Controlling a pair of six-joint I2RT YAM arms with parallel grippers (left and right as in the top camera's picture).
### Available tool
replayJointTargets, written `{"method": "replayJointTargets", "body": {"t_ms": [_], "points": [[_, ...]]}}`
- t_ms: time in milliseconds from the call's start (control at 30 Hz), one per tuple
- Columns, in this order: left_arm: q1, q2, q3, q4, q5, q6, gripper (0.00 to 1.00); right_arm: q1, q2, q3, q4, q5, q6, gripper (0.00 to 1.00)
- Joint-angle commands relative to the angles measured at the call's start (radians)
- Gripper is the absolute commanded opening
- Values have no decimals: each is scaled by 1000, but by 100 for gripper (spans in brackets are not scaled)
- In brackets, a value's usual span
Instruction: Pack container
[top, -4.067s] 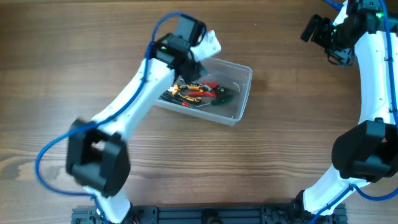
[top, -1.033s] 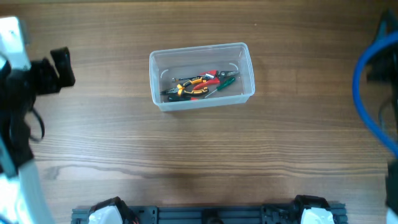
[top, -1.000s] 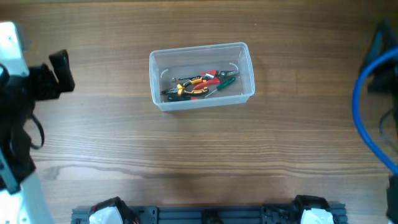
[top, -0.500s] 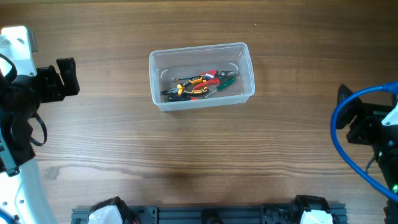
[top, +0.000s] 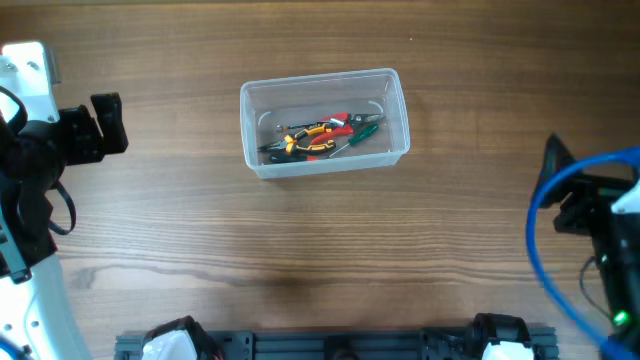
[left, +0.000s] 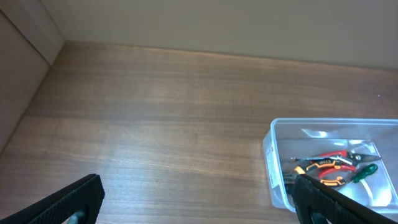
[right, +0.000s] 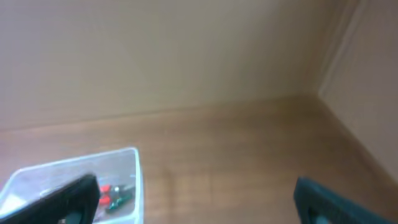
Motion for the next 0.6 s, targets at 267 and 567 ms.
{"method": "replayJointTargets", "body": {"t_ms": [267,567], "points": [[-3,1,-2,3,2,16,100,39,-468,-869,349,15,221,100],[-3,1,-2,3,2,16,100,143,-515,-1058,410,63,-39,100]]}}
